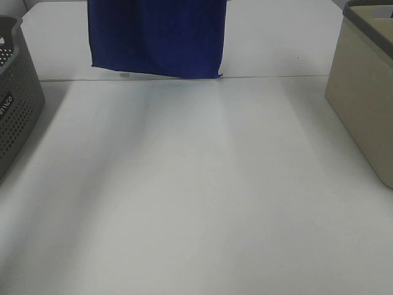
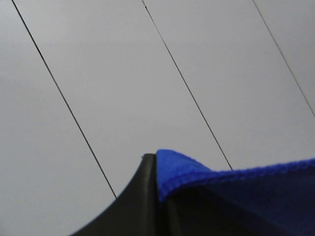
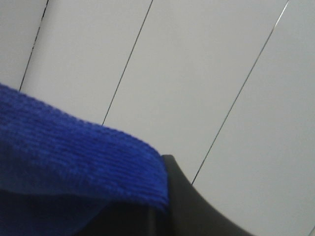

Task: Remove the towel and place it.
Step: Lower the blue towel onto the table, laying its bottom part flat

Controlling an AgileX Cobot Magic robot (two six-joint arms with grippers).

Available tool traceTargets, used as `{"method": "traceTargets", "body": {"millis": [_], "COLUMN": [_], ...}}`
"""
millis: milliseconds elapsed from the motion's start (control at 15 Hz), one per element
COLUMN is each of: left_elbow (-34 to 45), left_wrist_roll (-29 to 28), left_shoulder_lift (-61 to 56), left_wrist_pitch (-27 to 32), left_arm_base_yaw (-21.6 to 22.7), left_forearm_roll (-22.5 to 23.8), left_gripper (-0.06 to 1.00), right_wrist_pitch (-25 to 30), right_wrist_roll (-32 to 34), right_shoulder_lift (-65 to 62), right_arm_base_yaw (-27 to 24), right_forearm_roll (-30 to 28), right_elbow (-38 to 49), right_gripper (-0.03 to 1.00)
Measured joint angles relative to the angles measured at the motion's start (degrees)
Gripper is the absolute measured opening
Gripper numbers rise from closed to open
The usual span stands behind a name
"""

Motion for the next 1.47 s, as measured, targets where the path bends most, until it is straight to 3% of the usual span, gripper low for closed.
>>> {"method": "traceTargets", "body": {"millis": [200, 333, 400, 600, 867, 933, 1333, 1467], "left_elbow": [-0.17, -0.17, -0.17, -0.23, -0.29, -0.29, -1.95, -6.65], "left_wrist_roll": [0.00, 0.00, 0.00, 0.00, 0.00, 0.00, 0.00, 0.17], "left_shoulder_lift": [0.00, -1.15, -3.84, -6.47, -4.01, -1.20, 7.62, 9.68], "left_wrist_pitch": [4.58, 13.29, 22.00, 26.18, 23.43, 18.05, -12.15, -13.98], "left_arm_base_yaw": [-0.06, -0.52, -0.86, -1.32, -1.32, -1.32, -0.92, -0.69], "left_forearm_roll": [0.40, 0.80, 0.80, 0.69, 2.35, 4.24, 4.81, 4.87], "left_gripper": [0.00, 0.00, 0.00, 0.00, 0.00, 0.00, 0.00, 0.00], "right_wrist_pitch": [3.55, 12.20, 21.14, 26.36, 17.65, 12.49, -9.97, -11.52], "right_wrist_roll": [0.00, 0.00, 0.00, -0.92, -2.01, -2.01, -0.63, 3.04], "right_shoulder_lift": [0.00, -0.92, -2.98, -4.87, -2.41, 0.00, 5.16, 6.70], "right_arm_base_yaw": [0.06, 0.17, 0.17, 0.17, -0.46, -1.49, -2.92, -4.13], "right_forearm_roll": [0.92, 2.98, 5.44, 7.62, 8.14, 8.42, 8.54, 8.48], "right_elbow": [-0.80, -0.97, -1.03, -1.32, -1.49, -1.49, -3.38, -7.10], "right_gripper": [0.02, 0.02, 0.02, 0.02, 0.02, 0.02, 0.02, 0.02]}}
